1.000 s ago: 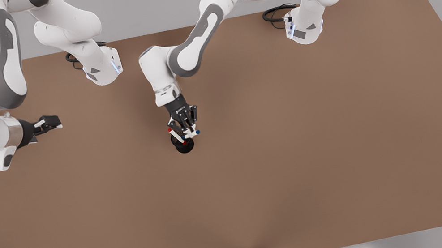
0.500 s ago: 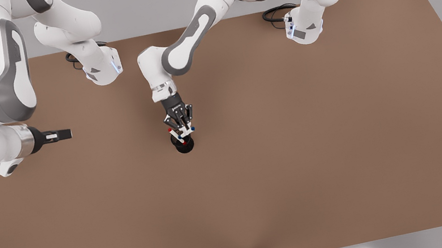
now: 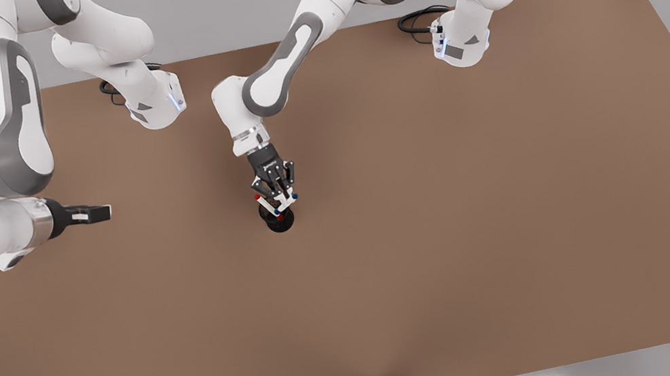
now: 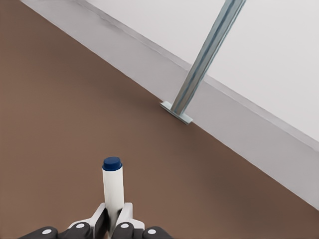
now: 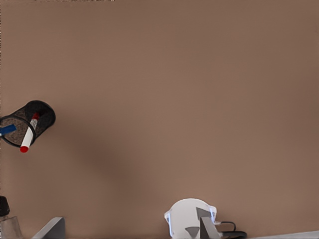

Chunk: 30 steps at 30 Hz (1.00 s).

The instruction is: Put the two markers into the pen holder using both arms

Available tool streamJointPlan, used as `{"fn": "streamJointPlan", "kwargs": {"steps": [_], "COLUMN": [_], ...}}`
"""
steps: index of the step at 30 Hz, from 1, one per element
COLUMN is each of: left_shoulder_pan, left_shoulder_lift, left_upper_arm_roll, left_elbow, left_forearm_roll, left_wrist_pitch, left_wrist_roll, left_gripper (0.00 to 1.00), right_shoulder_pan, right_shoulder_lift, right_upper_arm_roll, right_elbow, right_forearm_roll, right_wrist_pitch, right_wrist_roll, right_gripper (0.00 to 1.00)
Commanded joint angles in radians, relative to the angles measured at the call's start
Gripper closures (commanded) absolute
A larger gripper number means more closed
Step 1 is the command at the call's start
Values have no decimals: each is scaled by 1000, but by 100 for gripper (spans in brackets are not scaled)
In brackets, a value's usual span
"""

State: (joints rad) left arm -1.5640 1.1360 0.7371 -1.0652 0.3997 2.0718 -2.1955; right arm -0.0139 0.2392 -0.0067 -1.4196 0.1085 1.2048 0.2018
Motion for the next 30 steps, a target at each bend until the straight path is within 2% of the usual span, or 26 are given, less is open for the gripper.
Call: {"fn": "streamJointPlan", "kwargs": {"steps": [1, 3, 4, 5, 13, 14, 15, 17, 18, 19, 20, 23, 24, 25, 26, 27, 28, 30], "left_shoulder_pan": [1, -1, -1, -2, -21, -19, -5, 171, 303, 462, 581, 820, 1048, 1224, 1326, 1360, 1323, 1323], "left_shoulder_lift": [-1, -1, 1, 1, 2, -30, -142, -412, -579, -641, -641, -644, -656, -661, -720, -799, -780, -766], "left_upper_arm_roll": [1, 1, 1, 1, 13, 18, 10, 19, 18, 16, 15, -16, -355, -631, -748, -775, -772, -774], "left_elbow": [-1, 1, -1, 1, 24, 24, 11, 24, 24, 24, 24, 21, 21, 2, -109, -213, -181, -176], "left_forearm_roll": [8, 5, 7, 7, -59, -108, -205, -597, -662, -703, -714, -710, -588, -452, -417, -414, -392, -395], "left_wrist_pitch": [2, 2, 2, 2, -81, -113, -179, -498, -689, -765, -817, -944, -895, -836, -776, -756, -829, -846], "left_wrist_roll": [-56, -59, -56, -56, -76, -67, 11, 528, 831, 1123, 1434, 2022, 2024, 2027, 2039, 2088, 2082, 2077], "left_gripper": [72, 72, 19, 0, 0, 0, 0, 0, 0, 0, 0, 0, 0, 0, 0, 0, 0, 0], "right_shoulder_pan": [0, -1, -1, -3, -21, -20, -20, -20, -20, -12, -4, 28, 29, 31, 31, 31, 31, 31], "right_shoulder_lift": [2, 6, 8, 8, 8, 8, 8, 8, -3, -11, -21, -136, -144, -146, -153, -158, -158, -158], "right_upper_arm_roll": [-1, -1, -2, -2, -2, -2, -2, -2, -1, 5, 5, 21, 22, 24, 25, 25, 25, 24], "right_elbow": [2, 2, 2, 2, 2, 2, 2, 28, 74, 151, 217, 197, 191, 186, 156, 145, 145, 145], "right_forearm_roll": [19, 19, 20, 20, 28, 28, 28, 26, 23, 8, 3, -107, -102, -102, -102, -102, -101, -101], "right_wrist_pitch": [-1, -1, -1, -1, -7, -7, -7, -16, -42, -119, -175, -171, -169, -169, -148, -140, -140, -140], "right_wrist_roll": [103, 102, 102, 102, 99, 99, 99, 103, 103, 113, 105, 105, 105, 105, 107, 107, 103, 103], "right_gripper": [0, 0, 0, 0, 0, 0, 0, 0, 0, 0, 0, 0, 0, 0, 0, 0, 0, 0]}}
